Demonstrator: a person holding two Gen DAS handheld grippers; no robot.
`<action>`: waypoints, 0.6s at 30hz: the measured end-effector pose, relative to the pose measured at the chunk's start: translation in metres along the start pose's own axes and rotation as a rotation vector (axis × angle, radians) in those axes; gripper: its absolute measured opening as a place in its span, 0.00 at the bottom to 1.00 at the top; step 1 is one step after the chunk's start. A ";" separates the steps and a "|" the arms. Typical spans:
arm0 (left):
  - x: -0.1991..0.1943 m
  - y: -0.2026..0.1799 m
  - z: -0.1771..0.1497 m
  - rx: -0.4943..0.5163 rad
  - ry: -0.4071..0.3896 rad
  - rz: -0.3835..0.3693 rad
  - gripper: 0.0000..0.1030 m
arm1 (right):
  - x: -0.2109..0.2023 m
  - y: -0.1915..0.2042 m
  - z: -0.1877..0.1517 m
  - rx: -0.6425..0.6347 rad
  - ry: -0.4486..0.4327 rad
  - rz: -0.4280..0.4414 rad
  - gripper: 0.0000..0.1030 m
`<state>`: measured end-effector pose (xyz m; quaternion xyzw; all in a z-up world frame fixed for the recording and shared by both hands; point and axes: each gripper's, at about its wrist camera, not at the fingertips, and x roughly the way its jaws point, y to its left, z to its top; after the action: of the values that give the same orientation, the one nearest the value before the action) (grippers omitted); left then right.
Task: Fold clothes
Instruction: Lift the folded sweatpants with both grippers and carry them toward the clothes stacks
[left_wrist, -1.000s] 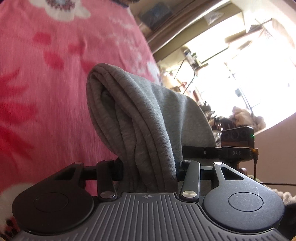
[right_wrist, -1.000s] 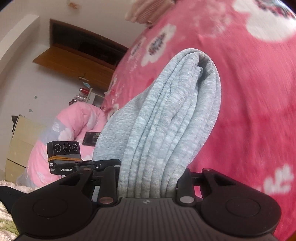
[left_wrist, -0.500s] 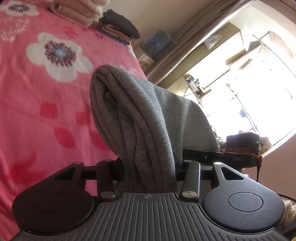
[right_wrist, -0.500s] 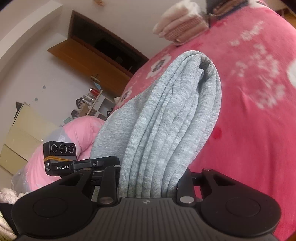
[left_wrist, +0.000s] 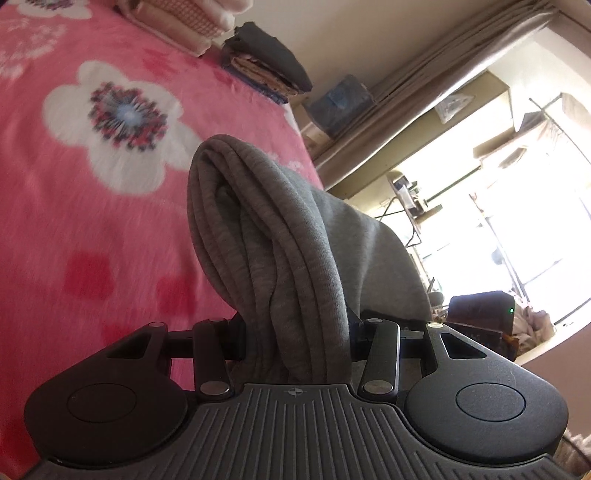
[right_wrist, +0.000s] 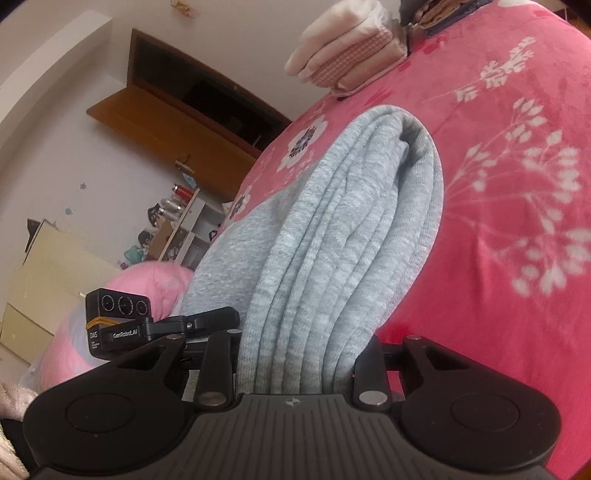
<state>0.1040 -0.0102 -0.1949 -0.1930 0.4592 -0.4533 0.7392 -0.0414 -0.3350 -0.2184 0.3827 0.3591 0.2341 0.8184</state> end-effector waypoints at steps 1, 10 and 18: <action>0.004 -0.003 0.009 0.009 0.000 -0.001 0.43 | 0.000 -0.003 0.006 -0.001 -0.012 0.003 0.31; 0.001 -0.096 0.145 0.168 -0.049 -0.047 0.43 | -0.040 0.039 0.110 -0.036 -0.197 0.029 0.31; -0.045 -0.156 0.220 0.116 -0.094 -0.109 0.43 | -0.085 0.141 0.201 -0.057 -0.282 -0.015 0.31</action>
<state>0.2077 -0.0813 0.0476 -0.1957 0.3860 -0.5092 0.7439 0.0436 -0.3986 0.0189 0.3858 0.2366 0.1817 0.8730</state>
